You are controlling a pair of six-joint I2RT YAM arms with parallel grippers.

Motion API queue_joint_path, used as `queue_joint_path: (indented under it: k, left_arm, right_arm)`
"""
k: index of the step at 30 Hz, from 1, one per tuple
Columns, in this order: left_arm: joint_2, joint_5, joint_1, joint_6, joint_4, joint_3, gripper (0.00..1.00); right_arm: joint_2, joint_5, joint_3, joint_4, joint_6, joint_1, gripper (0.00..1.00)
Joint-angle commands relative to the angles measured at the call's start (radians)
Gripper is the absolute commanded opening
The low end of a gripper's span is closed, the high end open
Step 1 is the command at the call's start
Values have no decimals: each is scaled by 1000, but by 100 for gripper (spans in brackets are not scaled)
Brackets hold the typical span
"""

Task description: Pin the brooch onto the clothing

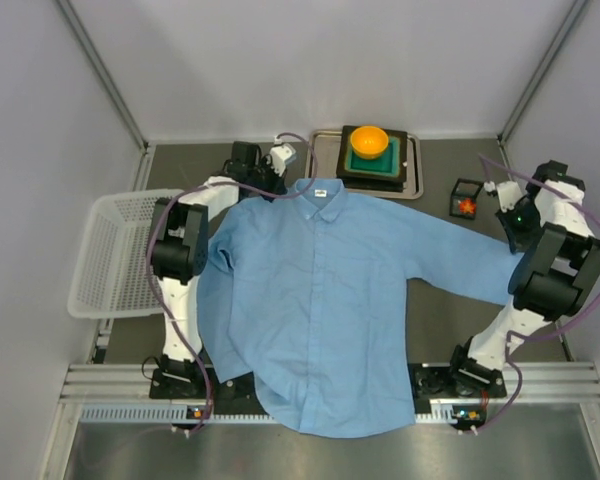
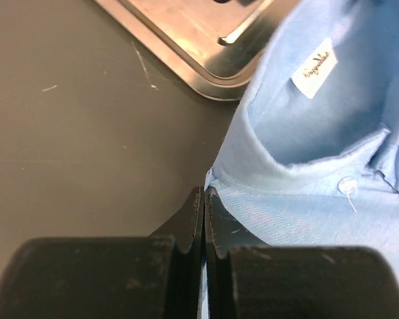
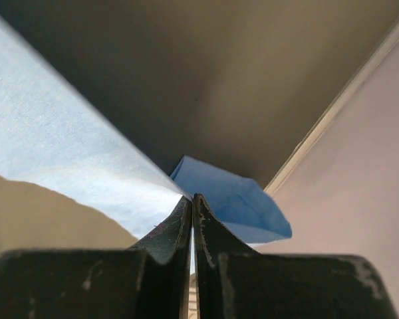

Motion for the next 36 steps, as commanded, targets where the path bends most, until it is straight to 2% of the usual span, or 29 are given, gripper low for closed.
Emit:
queue_joint_path:
  k: [1, 6, 11, 14, 17, 18, 20, 21, 24, 25, 27, 29, 33, 34, 36]
  left_arm:
    - [63, -71, 3, -194, 85, 83, 0]
    - [92, -73, 1, -266, 123, 97, 0]
    - [123, -88, 1, -297, 91, 149, 0]
    - [123, -116, 9, -295, 65, 163, 0]
    - [114, -108, 18, -283, 31, 171, 0]
    - [114, -105, 18, -274, 17, 172, 4]
    - [106, -97, 17, -272, 6, 174, 20]
    - [99, -99, 18, -275, 3, 168, 35]
    - [74, -88, 18, -295, -1, 154, 51]
    - [65, -79, 18, -298, -3, 148, 52]
    - [33, -51, 18, -301, -6, 131, 55]
    - [8, -39, 18, -306, -18, 123, 62]
    - [-56, -25, 27, -298, -41, 85, 69]
    - [-67, -21, 30, -304, -38, 74, 69]
    - [-96, 7, 43, -308, -37, 45, 68]
  right_arm:
    - [65, 73, 106, 79, 31, -8, 0]
    - [116, 101, 189, 151, 79, -8, 0]
    - [133, 86, 218, 164, 42, -1, 0]
    - [93, 18, 210, 75, 22, 35, 0]
    - [33, -89, 185, -106, 26, 91, 0]
    - [12, -118, 165, -134, 29, 107, 0]
    - [-59, -167, 86, -171, 64, 179, 0]
    - [-77, -187, 60, -174, 86, 211, 0]
    - [-111, -290, 8, -194, 187, 338, 2]
    - [-114, -313, 5, -189, 235, 404, 4]
    - [-99, -372, 14, -191, 278, 462, 24]
    - [-79, -434, 31, -214, 319, 516, 54]
    - [-73, -522, 63, -347, 232, 515, 58]
    - [-82, -536, 71, -361, 197, 503, 67]
    - [-102, -551, 112, -364, 180, 411, 72]
